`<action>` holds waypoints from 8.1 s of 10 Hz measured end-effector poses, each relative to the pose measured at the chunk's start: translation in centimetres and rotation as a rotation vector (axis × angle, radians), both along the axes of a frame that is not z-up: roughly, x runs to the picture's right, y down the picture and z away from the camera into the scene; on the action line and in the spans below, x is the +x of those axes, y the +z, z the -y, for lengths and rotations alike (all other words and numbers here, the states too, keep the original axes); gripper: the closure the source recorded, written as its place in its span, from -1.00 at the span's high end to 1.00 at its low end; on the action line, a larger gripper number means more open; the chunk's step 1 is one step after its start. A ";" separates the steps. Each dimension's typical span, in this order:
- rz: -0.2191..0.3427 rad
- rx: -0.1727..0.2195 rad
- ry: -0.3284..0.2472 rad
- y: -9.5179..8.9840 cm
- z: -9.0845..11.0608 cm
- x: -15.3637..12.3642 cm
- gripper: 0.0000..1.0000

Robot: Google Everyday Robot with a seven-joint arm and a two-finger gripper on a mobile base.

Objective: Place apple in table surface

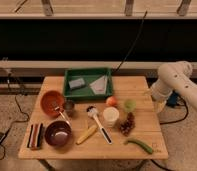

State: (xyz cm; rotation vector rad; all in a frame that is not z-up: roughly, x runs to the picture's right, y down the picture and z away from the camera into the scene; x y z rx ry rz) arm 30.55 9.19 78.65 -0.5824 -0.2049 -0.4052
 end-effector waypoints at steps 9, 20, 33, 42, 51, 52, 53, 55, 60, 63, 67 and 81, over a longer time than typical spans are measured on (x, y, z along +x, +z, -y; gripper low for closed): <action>0.000 0.000 0.000 0.0 0.0 0.0 0.44; 0.193 0.102 -0.309 -0.2 3.5 -6.4 0.44; 0.564 0.130 -0.914 5.3 4.7 -20.2 0.44; 0.657 0.047 -1.017 11.2 1.4 -22.0 0.44; 0.600 -0.017 -1.003 14.6 0.9 -20.4 0.09; 0.598 -0.023 -1.004 14.6 0.8 -20.2 -0.01; 0.596 -0.037 -1.000 14.5 0.6 -19.7 -0.27; 0.595 -0.051 -0.992 14.3 0.5 -19.3 -0.67; 0.624 -0.004 -0.979 9.5 3.9 -19.1 -1.00; 0.650 0.023 -1.007 6.6 5.0 -19.0 -1.00; 0.680 0.027 -1.013 6.0 4.3 -19.3 -1.00; 0.672 -0.003 -0.881 9.6 2.5 -20.3 0.60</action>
